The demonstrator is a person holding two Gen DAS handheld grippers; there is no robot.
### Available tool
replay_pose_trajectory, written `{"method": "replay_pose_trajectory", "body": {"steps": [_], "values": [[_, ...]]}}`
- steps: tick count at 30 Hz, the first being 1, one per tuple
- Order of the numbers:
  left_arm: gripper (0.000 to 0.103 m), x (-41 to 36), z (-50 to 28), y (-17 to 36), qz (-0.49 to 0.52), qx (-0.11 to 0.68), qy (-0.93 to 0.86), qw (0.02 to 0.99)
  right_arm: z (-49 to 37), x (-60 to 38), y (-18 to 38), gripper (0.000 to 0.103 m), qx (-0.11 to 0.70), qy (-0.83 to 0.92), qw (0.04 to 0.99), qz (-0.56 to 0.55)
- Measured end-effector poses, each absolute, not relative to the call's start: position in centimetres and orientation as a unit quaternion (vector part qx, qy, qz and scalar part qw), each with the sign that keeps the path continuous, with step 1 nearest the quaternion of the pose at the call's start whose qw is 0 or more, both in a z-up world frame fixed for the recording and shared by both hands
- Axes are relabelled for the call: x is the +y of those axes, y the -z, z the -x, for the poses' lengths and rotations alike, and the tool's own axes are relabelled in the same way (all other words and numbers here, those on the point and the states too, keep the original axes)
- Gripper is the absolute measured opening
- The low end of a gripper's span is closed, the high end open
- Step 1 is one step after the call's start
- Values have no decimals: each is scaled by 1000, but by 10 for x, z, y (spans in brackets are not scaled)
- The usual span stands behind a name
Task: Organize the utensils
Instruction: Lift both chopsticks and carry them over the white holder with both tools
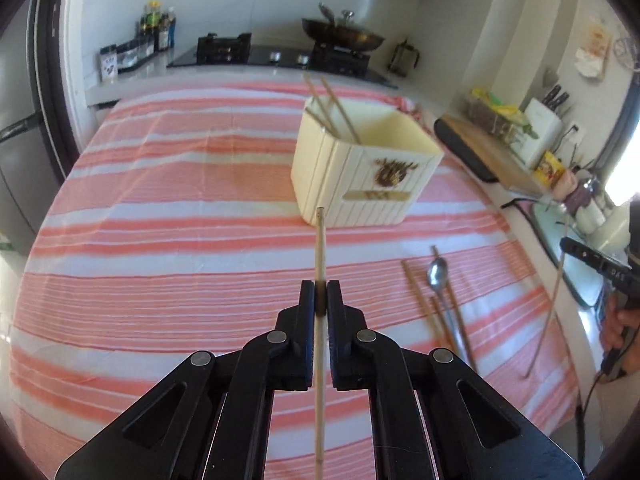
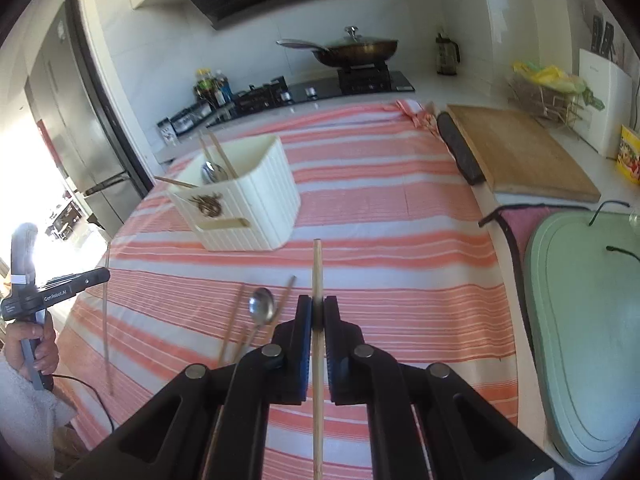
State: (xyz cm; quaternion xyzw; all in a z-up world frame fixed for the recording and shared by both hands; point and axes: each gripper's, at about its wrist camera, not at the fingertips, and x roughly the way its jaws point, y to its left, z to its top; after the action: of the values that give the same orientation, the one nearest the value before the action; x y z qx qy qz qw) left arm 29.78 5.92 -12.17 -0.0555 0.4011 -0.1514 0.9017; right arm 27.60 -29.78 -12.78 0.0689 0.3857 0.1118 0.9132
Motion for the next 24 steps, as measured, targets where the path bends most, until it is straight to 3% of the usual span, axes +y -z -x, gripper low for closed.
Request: {"method": "replay_pose_trajectory", "body": {"steps": [13,19,24], "values": [[4,66,-291,14,93,290,201,931,-276,-264,50,6,278,-128,952,-28],[4,46,-341,-43,74,229,186,953,-327,-246,2,6,225,-132,965,-7],[4,28,-392,-59,74,175,143,971,-366,-219,-38,6,151,-151,977,2]]}}
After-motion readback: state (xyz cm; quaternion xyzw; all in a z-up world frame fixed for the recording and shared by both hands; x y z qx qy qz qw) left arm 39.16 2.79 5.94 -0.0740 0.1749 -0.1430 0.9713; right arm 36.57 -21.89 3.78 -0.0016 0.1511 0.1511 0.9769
